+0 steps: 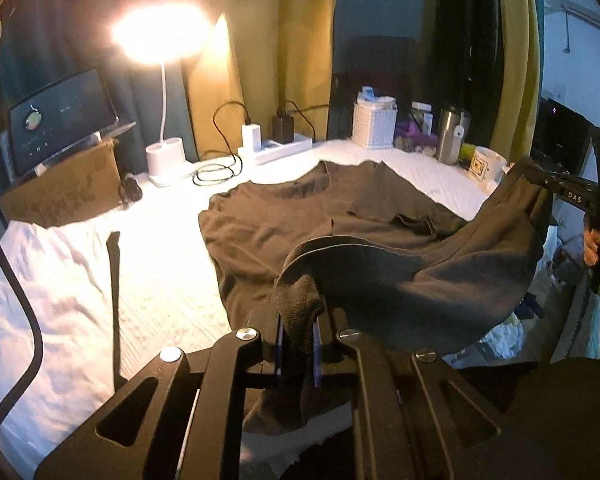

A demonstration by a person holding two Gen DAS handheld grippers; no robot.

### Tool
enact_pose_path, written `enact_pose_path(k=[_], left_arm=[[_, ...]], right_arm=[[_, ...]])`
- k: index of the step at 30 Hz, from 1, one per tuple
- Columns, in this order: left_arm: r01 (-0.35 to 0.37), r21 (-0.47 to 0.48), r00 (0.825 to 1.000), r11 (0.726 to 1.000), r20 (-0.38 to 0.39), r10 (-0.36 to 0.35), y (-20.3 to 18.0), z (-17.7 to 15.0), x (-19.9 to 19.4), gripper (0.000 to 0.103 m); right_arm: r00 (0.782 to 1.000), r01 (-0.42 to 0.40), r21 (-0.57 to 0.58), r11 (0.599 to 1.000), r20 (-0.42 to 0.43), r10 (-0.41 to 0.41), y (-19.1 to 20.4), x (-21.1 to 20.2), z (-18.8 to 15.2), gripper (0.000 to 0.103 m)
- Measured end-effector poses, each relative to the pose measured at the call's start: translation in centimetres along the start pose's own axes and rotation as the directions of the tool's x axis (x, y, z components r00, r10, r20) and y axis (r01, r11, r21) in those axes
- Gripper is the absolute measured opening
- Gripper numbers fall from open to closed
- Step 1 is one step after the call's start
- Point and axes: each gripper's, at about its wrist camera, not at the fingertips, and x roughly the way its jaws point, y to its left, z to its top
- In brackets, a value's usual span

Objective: Fold small clothes
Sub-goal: 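Grasp the hem with the left gripper and lift it toward the collar while the right gripper grasps the hem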

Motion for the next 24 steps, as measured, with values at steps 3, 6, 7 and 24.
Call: enact_pose_path(k=[3, 6, 7, 24], left_arm=[[-0.011, -0.002, 1.0, 1.0, 0.009, 0.011, 0.6, 0.6, 0.1, 0.009], [-0.025, -0.006, 1.0, 1.0, 0.016, 0.025, 1.0, 1.0, 0.1, 0.009], [-0.029, -0.009, 0.999, 1.0, 0.019, 0.029, 1.2, 1.2, 0.2, 0.009], [-0.087, -0.033, 0.995, 0.996, 0.049, 0.088, 4.0, 5.3, 2.7, 0.009]], right_arm=[[1.0, 0.012, 0.008, 1.0, 0.019, -0.012, -0.6, 0.0, 0.8, 0.006], [0.999, 0.027, 0.025, 0.999, 0.041, -0.028, -1.4, 0.0, 1.6, 0.006], [0.998, 0.038, 0.029, 0.999, 0.047, -0.039, -1.6, 0.1, 1.9, 0.006], [0.997, 0.055, 0.03, 0.998, 0.058, -0.057, -3.6, 5.0, 6.6, 0.006]])
